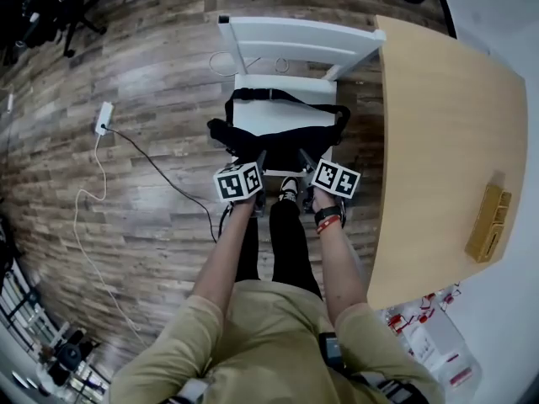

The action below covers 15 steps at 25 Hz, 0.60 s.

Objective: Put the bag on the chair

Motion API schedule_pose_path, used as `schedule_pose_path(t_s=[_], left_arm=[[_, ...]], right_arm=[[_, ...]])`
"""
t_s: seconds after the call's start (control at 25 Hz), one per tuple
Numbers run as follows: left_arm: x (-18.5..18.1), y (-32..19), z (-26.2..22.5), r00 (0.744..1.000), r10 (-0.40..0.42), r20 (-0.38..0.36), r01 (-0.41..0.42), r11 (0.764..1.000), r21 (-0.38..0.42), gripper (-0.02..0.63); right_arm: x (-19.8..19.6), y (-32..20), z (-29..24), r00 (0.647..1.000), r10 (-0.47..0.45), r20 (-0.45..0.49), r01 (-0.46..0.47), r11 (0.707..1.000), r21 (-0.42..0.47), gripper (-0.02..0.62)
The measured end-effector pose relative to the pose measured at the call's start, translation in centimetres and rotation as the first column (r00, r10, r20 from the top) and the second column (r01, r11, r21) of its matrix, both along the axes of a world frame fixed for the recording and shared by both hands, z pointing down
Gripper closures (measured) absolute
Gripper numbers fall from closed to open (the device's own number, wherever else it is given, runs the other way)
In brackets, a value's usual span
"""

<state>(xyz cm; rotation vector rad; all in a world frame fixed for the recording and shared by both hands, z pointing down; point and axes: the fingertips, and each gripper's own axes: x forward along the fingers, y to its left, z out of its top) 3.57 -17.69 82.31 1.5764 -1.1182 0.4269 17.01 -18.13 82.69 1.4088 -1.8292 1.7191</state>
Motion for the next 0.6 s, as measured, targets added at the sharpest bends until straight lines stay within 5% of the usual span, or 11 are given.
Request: schedule_pose_path(t_s=[0.36, 0.6], left_arm=[[-0.8, -1.7, 7.3, 1.000, 0.003, -0.024, -0.006, 0.995, -0.104, 0.485], [-1.7, -4.3, 9.4, 0.996, -0.051, -0.073, 0.046, 0.997, -0.063, 0.479]], right_arm=[[-0.8, -1.9, 7.3, 0.999, -0.029, 0.014, 0.030, 0.996, -0.087, 0.492], [-1.6, -4.8, 8.7, 0.999, -0.040, 0.026, 0.040, 0.999, -0.009, 0.483]])
